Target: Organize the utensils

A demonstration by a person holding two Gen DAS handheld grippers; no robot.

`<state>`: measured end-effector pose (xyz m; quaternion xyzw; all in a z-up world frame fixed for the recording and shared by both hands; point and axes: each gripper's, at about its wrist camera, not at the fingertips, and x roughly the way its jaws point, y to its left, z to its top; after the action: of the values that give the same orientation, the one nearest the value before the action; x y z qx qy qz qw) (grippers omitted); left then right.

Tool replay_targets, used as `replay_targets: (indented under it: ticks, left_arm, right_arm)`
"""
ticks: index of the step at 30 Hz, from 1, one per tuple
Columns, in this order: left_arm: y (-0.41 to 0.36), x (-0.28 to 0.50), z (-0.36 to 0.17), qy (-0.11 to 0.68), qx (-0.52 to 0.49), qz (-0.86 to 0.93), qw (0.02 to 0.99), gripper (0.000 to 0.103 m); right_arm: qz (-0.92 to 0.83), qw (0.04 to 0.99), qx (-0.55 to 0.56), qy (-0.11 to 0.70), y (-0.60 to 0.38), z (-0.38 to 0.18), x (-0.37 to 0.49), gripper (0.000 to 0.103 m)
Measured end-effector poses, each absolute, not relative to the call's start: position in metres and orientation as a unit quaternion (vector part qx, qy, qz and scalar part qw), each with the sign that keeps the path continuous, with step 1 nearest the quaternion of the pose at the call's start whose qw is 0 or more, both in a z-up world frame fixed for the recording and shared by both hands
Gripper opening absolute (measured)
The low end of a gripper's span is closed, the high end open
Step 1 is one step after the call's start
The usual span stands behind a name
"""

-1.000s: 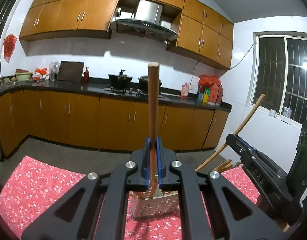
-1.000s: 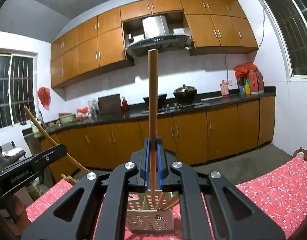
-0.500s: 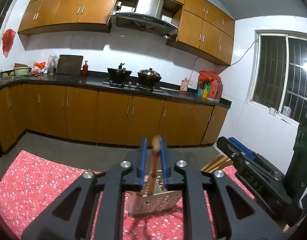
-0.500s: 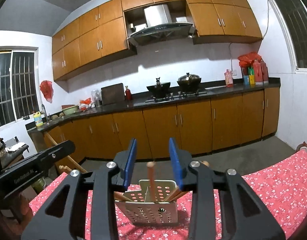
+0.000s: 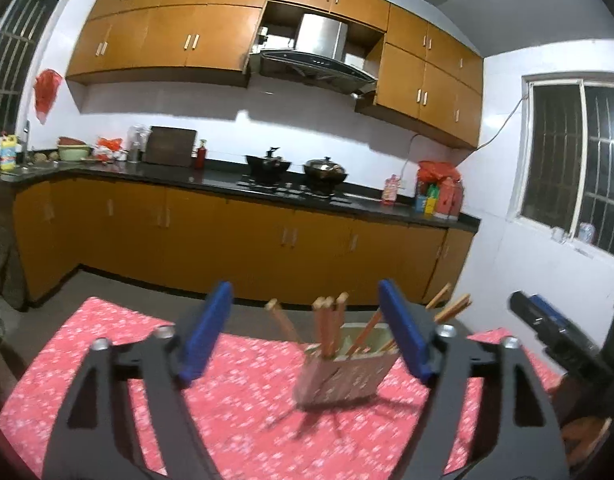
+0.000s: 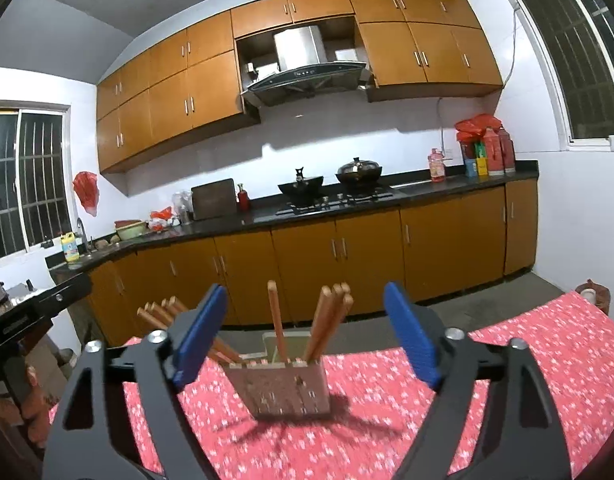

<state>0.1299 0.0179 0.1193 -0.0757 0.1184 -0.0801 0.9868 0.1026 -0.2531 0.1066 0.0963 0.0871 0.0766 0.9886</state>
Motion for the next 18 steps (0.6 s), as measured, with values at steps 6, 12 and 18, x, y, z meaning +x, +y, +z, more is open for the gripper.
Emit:
replay_targets:
  ticks: [6, 12, 18]
  left_arm:
    - [0.025, 0.1, 0.092, 0.129, -0.047, -0.052, 0.989, 0.099]
    - [0.023, 0.076, 0.066, 0.142, -0.026, -0.026, 0.989, 0.099]
    - [0.016, 0.056, 0.047, 0.145, 0.01, -0.017, 0.989, 0.099]
  right_arm:
    - [0.053, 0.992, 0.071, 0.091, -0.246, 0.092, 0.076, 0.101]
    - [0.04, 0.993, 0.035, 0.105, -0.229, 0.075, 0.058, 0.101]
    - [0.034, 0.991, 0.007, 0.126, -0.217, 0.049, 0.04, 0.101]
